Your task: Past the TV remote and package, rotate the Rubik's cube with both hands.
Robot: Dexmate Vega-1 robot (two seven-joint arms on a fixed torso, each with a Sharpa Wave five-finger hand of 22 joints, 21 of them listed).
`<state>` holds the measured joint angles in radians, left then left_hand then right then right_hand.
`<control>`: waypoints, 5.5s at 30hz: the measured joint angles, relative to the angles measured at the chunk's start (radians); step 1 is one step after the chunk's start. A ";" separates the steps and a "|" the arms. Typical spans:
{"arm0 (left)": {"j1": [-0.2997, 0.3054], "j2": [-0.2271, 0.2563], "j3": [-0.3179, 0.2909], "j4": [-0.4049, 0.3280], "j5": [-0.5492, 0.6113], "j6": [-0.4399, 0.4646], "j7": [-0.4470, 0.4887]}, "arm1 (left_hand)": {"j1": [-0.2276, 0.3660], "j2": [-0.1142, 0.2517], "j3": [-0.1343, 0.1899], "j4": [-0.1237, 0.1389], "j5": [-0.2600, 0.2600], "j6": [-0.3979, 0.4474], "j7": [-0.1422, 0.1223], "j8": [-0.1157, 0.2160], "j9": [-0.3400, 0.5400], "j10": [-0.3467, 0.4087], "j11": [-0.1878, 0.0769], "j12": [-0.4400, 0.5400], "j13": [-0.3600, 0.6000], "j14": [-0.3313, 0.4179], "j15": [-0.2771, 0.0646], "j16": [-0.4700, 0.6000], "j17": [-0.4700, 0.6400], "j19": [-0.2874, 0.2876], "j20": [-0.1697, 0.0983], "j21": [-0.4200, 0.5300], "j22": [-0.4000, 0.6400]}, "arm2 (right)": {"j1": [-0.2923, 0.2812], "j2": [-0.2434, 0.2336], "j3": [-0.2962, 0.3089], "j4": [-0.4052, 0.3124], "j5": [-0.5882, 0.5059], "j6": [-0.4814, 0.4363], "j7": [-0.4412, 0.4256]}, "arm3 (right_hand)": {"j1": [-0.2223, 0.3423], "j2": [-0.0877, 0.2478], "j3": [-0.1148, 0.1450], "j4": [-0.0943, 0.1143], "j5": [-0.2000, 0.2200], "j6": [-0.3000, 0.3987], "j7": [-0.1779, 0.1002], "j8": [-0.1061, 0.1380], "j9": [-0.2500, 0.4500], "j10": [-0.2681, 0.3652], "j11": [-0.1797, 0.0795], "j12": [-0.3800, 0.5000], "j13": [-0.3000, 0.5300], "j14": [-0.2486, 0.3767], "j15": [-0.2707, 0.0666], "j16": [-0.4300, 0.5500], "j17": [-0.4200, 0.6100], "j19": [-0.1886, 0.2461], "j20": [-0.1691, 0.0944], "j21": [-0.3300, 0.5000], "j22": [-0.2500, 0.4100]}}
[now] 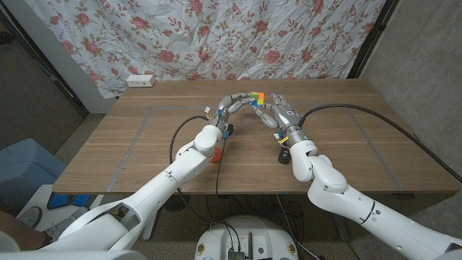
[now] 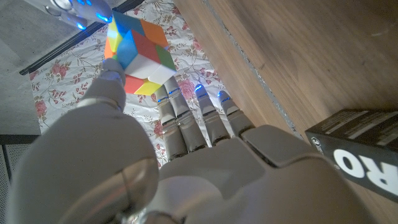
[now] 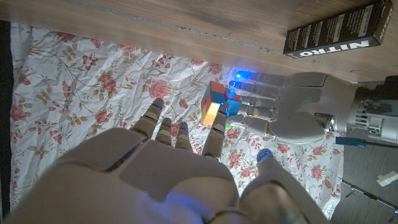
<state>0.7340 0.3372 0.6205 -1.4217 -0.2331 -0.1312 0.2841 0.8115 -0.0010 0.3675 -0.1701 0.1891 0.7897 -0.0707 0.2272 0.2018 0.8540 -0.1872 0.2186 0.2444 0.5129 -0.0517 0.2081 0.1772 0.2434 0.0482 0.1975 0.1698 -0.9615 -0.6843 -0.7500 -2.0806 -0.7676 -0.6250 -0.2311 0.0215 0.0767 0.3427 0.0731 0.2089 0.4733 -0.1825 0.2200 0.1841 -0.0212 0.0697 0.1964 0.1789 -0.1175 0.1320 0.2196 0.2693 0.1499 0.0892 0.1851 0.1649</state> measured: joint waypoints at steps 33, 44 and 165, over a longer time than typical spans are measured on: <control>0.015 0.007 -0.011 -0.035 -0.033 0.028 -0.005 | -0.020 0.001 -0.009 0.008 -0.001 -0.003 0.003 -0.004 0.000 0.002 0.002 -0.003 0.001 0.000 0.000 0.000 0.000 0.000 0.000 0.000 0.000 | -0.012 0.017 0.024 0.006 -0.037 0.033 -0.066 | 0.016 0.005 0.002 -0.014 0.000 -0.115 -0.018 -0.047 -0.003 0.008 -0.027 -0.001 0.000 0.012 -0.013 0.000 -0.002 0.014 0.008 0.004 0.000; 0.020 0.001 -0.015 -0.040 -0.054 0.029 -0.011 | -0.023 0.005 -0.009 0.008 -0.002 -0.003 0.003 -0.009 0.000 0.002 0.002 -0.003 0.005 0.000 0.000 0.000 0.000 0.000 0.000 0.000 0.000 | -0.011 0.032 0.014 0.026 -0.055 0.017 -0.078 | 0.016 0.005 0.002 -0.020 0.000 -0.140 -0.025 -0.055 -0.007 -0.002 -0.038 -0.008 0.000 0.007 -0.018 0.000 -0.002 0.010 0.011 0.004 0.000; -0.098 0.070 0.053 -0.007 0.071 0.113 -0.087 | -0.024 0.017 -0.014 0.003 -0.001 -0.009 0.009 -0.020 0.000 -0.001 -0.001 -0.015 0.000 0.000 0.000 -0.007 0.000 0.002 0.009 0.000 0.000 | -0.062 -0.012 0.155 0.140 0.342 0.243 -0.179 | 0.016 0.005 0.010 -0.035 0.000 -0.174 -0.034 -0.055 -0.008 0.079 -0.054 0.012 0.000 0.070 -0.052 0.027 0.000 0.072 -0.028 0.012 0.000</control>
<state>0.6363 0.4072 0.6739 -1.4289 -0.1618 -0.0183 0.1970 0.7877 0.0162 0.3531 -0.1675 0.1883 0.7809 -0.0617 0.2068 0.2019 0.8531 -0.1882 0.2040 0.2443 0.5128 -0.0516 0.2013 0.1772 0.2450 0.0572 0.1975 0.1698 -1.0235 -0.6959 -0.5952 -1.9402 -0.4254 -0.3824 -0.4098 0.0371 0.0819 0.3522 0.0385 0.2089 0.2990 -0.2167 0.1654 0.1759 0.0575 0.0160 0.2079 0.1789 -0.0478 0.0804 0.2466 0.2692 0.2216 0.0607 0.1966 0.1649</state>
